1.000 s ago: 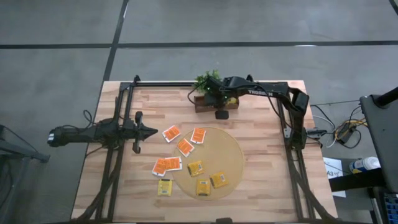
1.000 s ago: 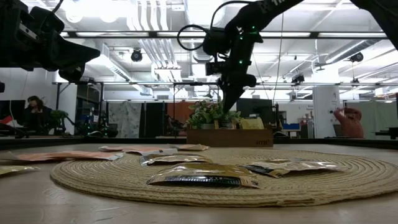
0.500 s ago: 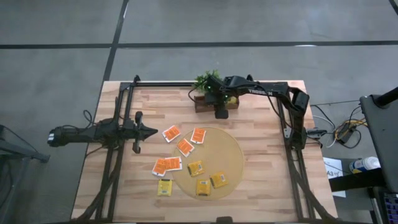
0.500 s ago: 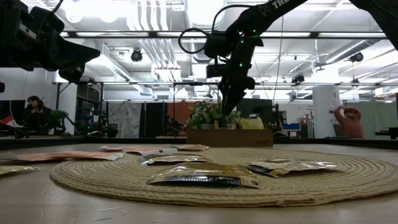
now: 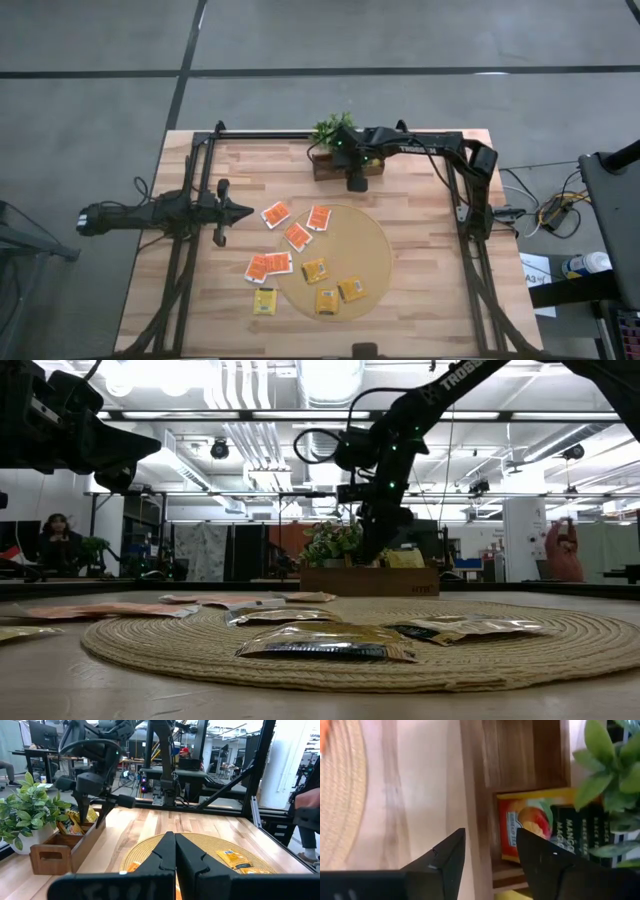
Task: Pick & Place Tea
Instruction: Adjust the wooden organizer
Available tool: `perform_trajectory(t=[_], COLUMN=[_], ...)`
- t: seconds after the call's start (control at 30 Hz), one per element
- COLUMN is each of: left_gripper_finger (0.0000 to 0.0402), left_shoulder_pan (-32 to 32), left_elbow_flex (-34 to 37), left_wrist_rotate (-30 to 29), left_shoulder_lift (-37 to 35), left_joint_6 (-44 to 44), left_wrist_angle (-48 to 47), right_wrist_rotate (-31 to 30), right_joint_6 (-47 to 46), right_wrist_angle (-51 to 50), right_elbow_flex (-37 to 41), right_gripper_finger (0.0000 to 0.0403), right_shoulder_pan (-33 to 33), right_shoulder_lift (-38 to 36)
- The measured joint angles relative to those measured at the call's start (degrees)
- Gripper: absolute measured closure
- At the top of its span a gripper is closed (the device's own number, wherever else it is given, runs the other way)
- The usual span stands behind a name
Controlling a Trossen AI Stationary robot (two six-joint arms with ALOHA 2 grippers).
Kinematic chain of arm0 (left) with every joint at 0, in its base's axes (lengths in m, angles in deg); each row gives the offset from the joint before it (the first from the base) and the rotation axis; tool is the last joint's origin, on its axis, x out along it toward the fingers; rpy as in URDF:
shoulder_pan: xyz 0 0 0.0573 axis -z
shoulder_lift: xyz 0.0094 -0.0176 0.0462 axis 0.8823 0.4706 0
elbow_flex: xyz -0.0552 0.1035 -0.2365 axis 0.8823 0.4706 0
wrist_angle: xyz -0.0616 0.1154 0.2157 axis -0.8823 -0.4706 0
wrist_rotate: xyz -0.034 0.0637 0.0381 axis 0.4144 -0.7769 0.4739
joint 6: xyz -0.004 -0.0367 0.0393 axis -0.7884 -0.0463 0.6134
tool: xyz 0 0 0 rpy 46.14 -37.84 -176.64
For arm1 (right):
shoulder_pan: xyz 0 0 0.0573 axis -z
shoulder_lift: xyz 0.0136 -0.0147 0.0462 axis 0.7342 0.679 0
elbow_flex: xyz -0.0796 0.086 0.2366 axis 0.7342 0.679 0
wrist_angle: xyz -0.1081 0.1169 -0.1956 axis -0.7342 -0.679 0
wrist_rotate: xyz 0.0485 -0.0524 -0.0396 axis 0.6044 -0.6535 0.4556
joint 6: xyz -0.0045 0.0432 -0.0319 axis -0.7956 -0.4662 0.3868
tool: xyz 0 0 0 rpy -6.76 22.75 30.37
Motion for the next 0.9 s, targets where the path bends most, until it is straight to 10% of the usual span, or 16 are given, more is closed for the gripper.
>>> perform_trajectory(t=[0.6, 0.9], left_gripper_finger=[0.0402, 0.0402], left_shoulder_pan=[0.0, 0.0], left_elbow_flex=[0.0, 0.0], left_wrist_rotate=[0.0, 0.0], left_shoulder_lift=[0.0, 0.0], left_joint_6=[0.0, 0.0], left_wrist_angle=[0.0, 0.0], right_wrist_rotate=[0.3, 0.7], right_joint_6=[4.1, 3.9], right_wrist_angle=[4.3, 4.6], right_elbow_flex=[5.3, 6.9], right_gripper_finger=[0.0238, 0.0321], right_shoulder_pan=[0.9, 0.9], right_shoulder_lift=[0.0, 0.0])
